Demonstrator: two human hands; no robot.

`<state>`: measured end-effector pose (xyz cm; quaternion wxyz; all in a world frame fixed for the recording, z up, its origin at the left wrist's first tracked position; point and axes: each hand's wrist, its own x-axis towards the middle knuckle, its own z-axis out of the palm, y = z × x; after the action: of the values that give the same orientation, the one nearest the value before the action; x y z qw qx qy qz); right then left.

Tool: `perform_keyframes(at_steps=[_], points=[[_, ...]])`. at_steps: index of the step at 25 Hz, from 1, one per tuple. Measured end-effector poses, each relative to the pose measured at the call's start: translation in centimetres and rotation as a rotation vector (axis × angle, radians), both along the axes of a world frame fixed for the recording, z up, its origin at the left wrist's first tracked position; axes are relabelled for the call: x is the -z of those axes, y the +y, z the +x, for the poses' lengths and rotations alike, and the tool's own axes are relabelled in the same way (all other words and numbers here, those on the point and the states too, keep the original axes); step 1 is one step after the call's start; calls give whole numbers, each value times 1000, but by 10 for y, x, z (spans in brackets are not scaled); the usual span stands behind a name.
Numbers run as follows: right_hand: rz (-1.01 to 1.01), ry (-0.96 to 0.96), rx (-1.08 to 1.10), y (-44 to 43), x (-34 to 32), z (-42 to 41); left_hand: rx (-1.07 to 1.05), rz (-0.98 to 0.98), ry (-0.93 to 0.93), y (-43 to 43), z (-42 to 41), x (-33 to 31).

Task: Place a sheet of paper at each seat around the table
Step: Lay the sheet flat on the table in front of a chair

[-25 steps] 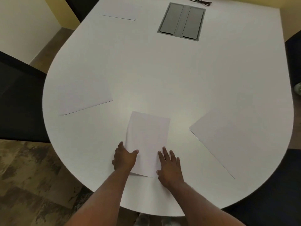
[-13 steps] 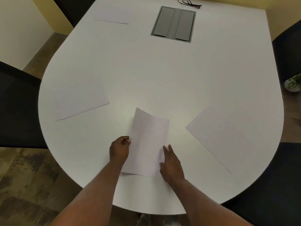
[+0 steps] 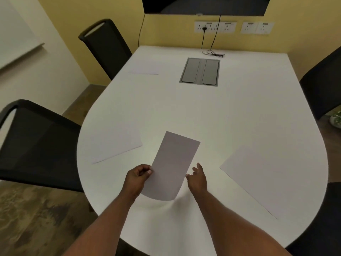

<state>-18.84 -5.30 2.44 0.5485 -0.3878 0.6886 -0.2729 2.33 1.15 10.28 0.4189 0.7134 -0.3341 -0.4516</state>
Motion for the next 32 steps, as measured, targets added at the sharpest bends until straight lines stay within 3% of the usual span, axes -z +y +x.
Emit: perform_keyframes(at_steps=[8,14,21,32], points=[[-224,-66,82,-15,-80,30,-13,-165,-100,9,48,-67],[-469,2,71,-22,-150,2,78,-257,-231,-8,38,-95],[-606,109,222,-18,-209,-92,96,-361,-278,-38,-54,-119],[-747,246,374,21,-256,-310,192,-490,-246,-53,-259,-156]])
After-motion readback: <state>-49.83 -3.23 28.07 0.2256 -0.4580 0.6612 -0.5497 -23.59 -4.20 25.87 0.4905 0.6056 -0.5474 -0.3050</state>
